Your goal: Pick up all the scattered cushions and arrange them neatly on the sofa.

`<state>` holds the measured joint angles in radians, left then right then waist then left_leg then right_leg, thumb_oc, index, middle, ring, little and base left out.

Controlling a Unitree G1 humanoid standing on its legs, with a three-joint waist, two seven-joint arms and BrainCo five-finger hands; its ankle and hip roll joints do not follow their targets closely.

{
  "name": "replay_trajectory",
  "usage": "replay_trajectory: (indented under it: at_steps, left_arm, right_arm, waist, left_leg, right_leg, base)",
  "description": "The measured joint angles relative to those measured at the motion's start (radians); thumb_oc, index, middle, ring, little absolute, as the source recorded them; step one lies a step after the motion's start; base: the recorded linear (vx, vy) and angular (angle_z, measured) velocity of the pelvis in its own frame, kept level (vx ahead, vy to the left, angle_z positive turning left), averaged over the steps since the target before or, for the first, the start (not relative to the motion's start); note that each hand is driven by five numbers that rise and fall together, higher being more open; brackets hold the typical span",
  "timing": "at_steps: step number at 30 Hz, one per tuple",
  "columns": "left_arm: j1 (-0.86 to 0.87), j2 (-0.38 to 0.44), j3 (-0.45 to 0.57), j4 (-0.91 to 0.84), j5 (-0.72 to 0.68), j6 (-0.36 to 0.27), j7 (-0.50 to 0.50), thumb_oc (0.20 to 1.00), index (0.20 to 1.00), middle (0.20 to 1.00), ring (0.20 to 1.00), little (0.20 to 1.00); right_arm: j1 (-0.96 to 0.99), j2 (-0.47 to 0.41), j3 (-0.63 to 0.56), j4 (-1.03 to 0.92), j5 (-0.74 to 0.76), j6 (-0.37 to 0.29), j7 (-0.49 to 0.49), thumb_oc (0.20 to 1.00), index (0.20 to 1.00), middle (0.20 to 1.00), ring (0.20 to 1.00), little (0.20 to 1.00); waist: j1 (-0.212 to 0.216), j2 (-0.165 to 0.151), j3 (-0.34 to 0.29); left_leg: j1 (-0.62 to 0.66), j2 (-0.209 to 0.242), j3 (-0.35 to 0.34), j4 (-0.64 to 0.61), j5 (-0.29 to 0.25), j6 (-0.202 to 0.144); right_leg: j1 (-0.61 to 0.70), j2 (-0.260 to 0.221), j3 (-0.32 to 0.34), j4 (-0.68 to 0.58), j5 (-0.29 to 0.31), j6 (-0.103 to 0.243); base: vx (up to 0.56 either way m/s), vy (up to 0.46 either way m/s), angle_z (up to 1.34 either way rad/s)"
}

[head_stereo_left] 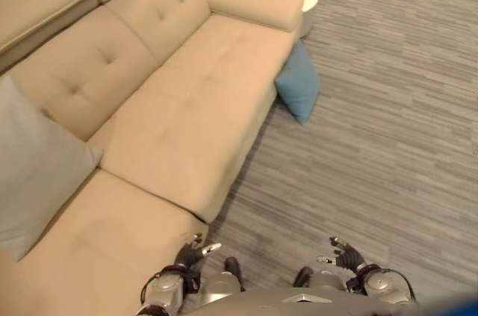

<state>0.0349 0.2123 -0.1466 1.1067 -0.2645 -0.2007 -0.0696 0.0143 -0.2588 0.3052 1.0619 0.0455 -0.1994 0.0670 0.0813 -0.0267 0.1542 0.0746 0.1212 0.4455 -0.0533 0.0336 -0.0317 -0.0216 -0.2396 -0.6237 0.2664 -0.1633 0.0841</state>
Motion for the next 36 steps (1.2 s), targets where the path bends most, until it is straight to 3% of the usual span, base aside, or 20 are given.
replay_trajectory:
  at_steps: [2, 4, 8, 10, 11, 13, 16, 19, 20, 21, 22, 24, 27, 28, 29, 31, 33, 35, 36]
  left_arm:
    - [0.009, -0.01, -0.004, 0.009, -0.001, 0.001, 0.003, 1.0, 1.0, 1.0, 1.0, 1.0]
    - [-0.003, -0.034, -0.001, 0.01, -0.001, 0.001, 0.006, 1.0, 1.0, 1.0, 1.0, 1.0]
    - [-0.056, -0.062, -0.011, 0.015, 0.0, -0.004, 0.009, 1.0, 1.0, 1.0, 1.0, 1.0]
    - [-0.071, -0.069, -0.013, 0.015, 0.0, -0.004, 0.012, 1.0, 1.0, 1.0, 1.0, 1.0]
    - [-0.066, -0.065, -0.031, 0.013, 0.001, -0.003, 0.013, 1.0, 1.0, 1.0, 1.0, 1.0]
    - [-0.079, -0.066, -0.042, 0.007, 0.001, -0.005, 0.023, 1.0, 1.0, 1.0, 1.0, 1.0]
    - [-0.093, -0.072, -0.042, 0.009, 0.001, -0.006, 0.034, 1.0, 1.0, 1.0, 1.0, 1.0]
    - [-0.099, -0.07, -0.047, 0.023, 0.001, -0.003, 0.035, 1.0, 1.0, 1.0, 1.0, 1.0]
    - [-0.101, -0.071, -0.048, 0.022, 0.001, -0.003, 0.035, 1.0, 1.0, 1.0, 1.0, 1.0]
    - [-0.085, -0.072, -0.048, 0.019, 0.001, -0.002, 0.035, 1.0, 1.0, 1.0, 1.0, 1.0]
    - [-0.086, -0.069, -0.047, 0.018, 0.001, 0.0, 0.036, 1.0, 1.0, 1.0, 1.0, 1.0]
    - [-0.091, -0.065, -0.046, 0.012, 0.001, 0.0, 0.04, 1.0, 1.0, 1.0, 1.0, 1.0]
    - [-0.112, -0.061, -0.049, 0.011, 0.0, 0.0, 0.046, 1.0, 1.0, 1.0, 1.0, 1.0]
    - [-0.129, -0.058, -0.051, 0.005, 0.0, 0.0, 0.047, 1.0, 1.0, 1.0, 1.0, 1.0]
    - [-0.137, -0.056, -0.055, 0.005, 0.0, 0.0, 0.047, 1.0, 1.0, 1.0, 1.0, 1.0]
    - [-0.153, -0.045, -0.068, 0.002, 0.0, -0.003, 0.046, 1.0, 1.0, 1.0, 1.0, 1.0]
    - [-0.141, -0.04, -0.067, 0.009, 0.0, -0.003, 0.047, 1.0, 1.0, 1.0, 1.0, 1.0]
    - [-0.13, -0.037, -0.067, 0.019, 0.0, -0.002, 0.047, 1.0, 1.0, 1.0, 1.0, 1.0]
    - [-0.115, -0.042, -0.056, 0.029, 0.0, 0.003, 0.047, 1.0, 1.0, 1.0, 1.0, 1.0]
  right_arm:
    - [0.002, -0.002, 0.0, -0.006, 0.001, -0.001, -0.002, 1.0, 1.0, 1.0, 1.0, 1.0]
    - [0.012, -0.026, 0.0, -0.009, 0.004, -0.005, -0.003, 1.0, 1.0, 1.0, 1.0, 1.0]
    - [0.042, -0.049, -0.001, -0.025, 0.022, -0.004, -0.011, 1.0, 1.0, 1.0, 1.0, 1.0]
    - [0.045, -0.053, -0.003, -0.025, 0.028, -0.006, -0.014, 1.0, 1.0, 1.0, 1.0, 1.0]
    - [0.027, -0.051, 0.004, -0.024, 0.031, -0.004, -0.021, 1.0, 1.0, 1.0, 1.0, 1.0]
    - [0.02, -0.064, 0.002, -0.029, 0.045, -0.005, -0.035, 1.0, 1.0, 1.0, 1.0, 1.0]
    - [0.006, -0.062, 0.003, -0.028, 0.049, -0.005, -0.038, 1.0, 1.0, 1.0, 1.0, 1.0]
    - [-0.011, -0.053, 0.019, -0.017, 0.049, -0.005, -0.038, 1.0, 1.0, 1.0, 1.0, 1.0]
    - [-0.014, -0.054, 0.018, -0.018, 0.049, -0.006, -0.04, 1.0, 1.0, 1.0, 1.0, 1.0]
    - [-0.016, -0.054, 0.018, -0.018, 0.049, -0.006, -0.043, 1.0, 1.0, 1.0, 1.0, 1.0]
    - [-0.019, -0.051, 0.02, -0.02, 0.049, -0.006, -0.047, 1.0, 1.0, 1.0, 1.0, 1.0]
    - [-0.034, -0.035, 0.016, -0.012, 0.049, -0.006, -0.051, 1.0, 1.0, 1.0, 1.0, 1.0]
    - [-0.063, -0.021, 0.019, -0.046, 0.048, -0.009, -0.051, 1.0, 1.0, 1.0, 1.0, 1.0]
    - [-0.061, -0.018, 0.019, -0.05, 0.048, -0.013, -0.051, 1.0, 1.0, 1.0, 1.0, 1.0]
    - [-0.06, -0.017, 0.02, -0.051, 0.048, -0.013, -0.051, 1.0, 1.0, 1.0, 1.0, 1.0]
    - [-0.06, -0.017, 0.019, -0.062, 0.048, -0.014, -0.051, 1.0, 1.0, 1.0, 1.0, 1.0]
    - [-0.061, -0.018, 0.018, -0.07, 0.048, -0.015, -0.051, 1.0, 1.0, 1.0, 1.0, 1.0]
    - [-0.071, -0.018, 0.02, -0.085, 0.048, -0.015, -0.05, 1.0, 1.0, 1.0, 1.0, 1.0]
    - [-0.073, -0.017, 0.017, -0.09, 0.047, -0.015, -0.049, 1.0, 1.0, 1.0, 1.0, 1.0]
  waist:
    - [0.017, 0.017, -0.037]
    - [-0.015, 0.038, -0.063]
    - [-0.059, 0.004, -0.065]
    - [-0.08, -0.01, -0.057]
    - [-0.056, -0.039, -0.039]
    - [-0.062, -0.047, -0.033]
    - [-0.057, -0.039, -0.028]
    - [-0.021, -0.034, -0.014]
    - [-0.016, -0.027, -0.011]
    - [-0.011, -0.006, -0.026]
    - [-0.014, -0.013, -0.023]
    - [-0.009, -0.018, -0.016]
    - [-0.014, 0.005, -0.003]
    - [-0.015, 0.005, 0.002]
    - [-0.018, -0.001, 0.0]
    - [-0.016, 0.0, 0.003]
    - [-0.012, 0.002, -0.001]
    - [-0.01, 0.009, 0.003]
    - [-0.016, 0.01, 0.002]
  left_leg:
    - [-0.004, 0.028, -0.053, 0.021, 0.005, -0.008]
    - [-0.026, 0.055, -0.109, 0.051, 0.013, -0.026]
    - [-0.09, 0.085, -0.141, 0.175, 0.068, -0.088]
    - [-0.094, 0.099, -0.163, 0.215, 0.083, -0.096]
    - [-0.135, 0.102, -0.241, 0.327, 0.061, -0.119]
    - [-0.174, 0.023, -0.336, 0.315, 0.016, -0.149]
    - [-0.196, -0.074, -0.346, 0.158, 0.022, -0.111]
    - [-0.23, -0.118, -0.349, 0.107, 0.045, -0.096]
    - [-0.232, -0.119, -0.345, 0.115, 0.066, -0.085]
    - [-0.211, -0.11, -0.341, 0.103, 0.075, -0.038]
    - [-0.173, -0.12, -0.341, 0.065, 0.052, 0.011]
    - [-0.11, -0.124, -0.301, 0.005, 0.053, 0.05]
    - [-0.038, -0.122, -0.257, -0.028, 0.016, 0.089]
    - [-0.022, -0.137, -0.257, -0.028, 0.006, 0.093]
    - [-0.013, -0.144, -0.258, -0.029, -0.005, 0.095]
    - [0.011, -0.152, -0.264, -0.032, -0.02, 0.085]
    - [0.036, -0.153, -0.261, -0.032, -0.043, 0.051]
    - [0.041, -0.142, -0.264, -0.032, -0.067, 0.058]
    - [0.054, -0.135, -0.269, -0.028, -0.085, 0.061]
  right_leg:
    - [0.001, 0.075, 0.071, -0.078, 0.037, -0.047]
    - [0.012, 0.118, 0.082, -0.109, 0.047, -0.062]
    - [0.042, 0.143, 0.088, -0.174, 0.055, -0.072]
    - [0.047, 0.17, 0.114, -0.203, 0.051, -0.078]
    - [0.071, 0.172, 0.167, -0.233, 0.077, -0.122]
    - [0.074, 0.176, 0.203, -0.28, 0.094, -0.131]
    - [0.093, 0.198, 0.256, -0.359, 0.12, -0.13]
    - [0.126, 0.224, 0.311, -0.364, 0.111, -0.145]
    - [0.137, 0.231, 0.316, -0.363, 0.114, -0.136]
    - [0.154, 0.246, 0.349, -0.358, 0.093, -0.11]
    - [0.166, 0.238, 0.365, -0.353, 0.085, -0.099]
    - [0.145, 0.216, 0.377, -0.266, 0.061, -0.058]
    - [-0.021, 0.15, 0.352, 0.146, -0.03, 0.074]
    - [-0.079, 0.11, 0.354, 0.281, -0.04, 0.107]
    - [-0.114, 0.088, 0.355, 0.348, -0.041, 0.108]
    - [-0.149, 0.067, 0.361, 0.332, -0.045, 0.097]
    - [-0.143, 0.042, 0.35, 0.137, -0.033, 0.058]
    - [-0.174, -0.009, 0.328, -0.001, 0.041, 0.067]
    - [-0.184, -0.027, 0.318, -0.091, 0.108, 0.084]
  base:
    - [0.04, -0.217, -0.91]
    - [0.04, -0.257, -0.39]
    - [0.04, -0.181, -0.02]
    - [0.05, -0.14, -0.51]
    - [0.06, -0.114, -0.92]
    - [0.12, -0.108, -0.68]
    - [0.17, -0.052, -0.52]
    - [0.15, -0.022, -0.68]
    - [0.28, 0.084, -0.79]
    - [0.27, 0.108, -0.64]
    - [0.34, 0.153, -0.64]
    - [0.18, 0.105, -0.59]
    - [0.16, 0.083, -0.5]
    - [0.12, 0.029, 0.12]
    - [0.21, -0.017, 0.24]
    - [0.24, -0.096, 0.19]
    - [0.31, -0.185, 0.01]
    - [0.3, -0.151, -0.08]
    - [0.17, -0.088, -0.1]
